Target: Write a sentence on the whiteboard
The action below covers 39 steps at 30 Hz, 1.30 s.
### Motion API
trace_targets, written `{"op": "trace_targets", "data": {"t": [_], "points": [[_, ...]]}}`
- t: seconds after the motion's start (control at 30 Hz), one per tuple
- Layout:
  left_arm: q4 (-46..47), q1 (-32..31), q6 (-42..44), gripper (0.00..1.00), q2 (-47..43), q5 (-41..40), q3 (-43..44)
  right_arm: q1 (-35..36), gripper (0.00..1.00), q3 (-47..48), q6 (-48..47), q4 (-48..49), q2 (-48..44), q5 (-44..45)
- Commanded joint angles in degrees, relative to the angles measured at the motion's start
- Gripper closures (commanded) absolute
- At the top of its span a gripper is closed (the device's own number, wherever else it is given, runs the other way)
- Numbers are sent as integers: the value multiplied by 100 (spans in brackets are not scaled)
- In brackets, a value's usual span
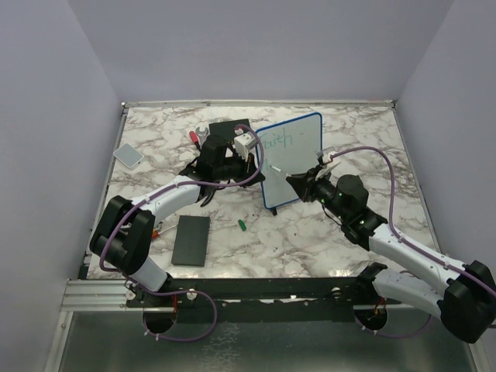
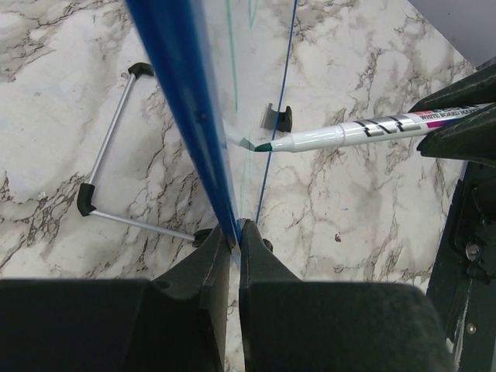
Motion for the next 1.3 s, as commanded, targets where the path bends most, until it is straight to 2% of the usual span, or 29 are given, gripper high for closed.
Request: {"op": "trace_targets", "data": {"t": [0.0,0.23,0.6,0.9,1.27], "points": [[-453,-41,228,100,101,-205,-25,4,99,138,-97,-64,-63,578],[-455,-41,233,100,107,-195,-16,-6,99,137,-101,-101,-252,906],[-457,-44,225,100,110,-194,-16,4,99,359,-207,319,139,266],[-453,-41,226,100,110,-185,-15,4,99,280,-120,109,297,-120],[-458,-41,226,100,119,-200,-16,2,99,-94,6,-290,59,155]]}}
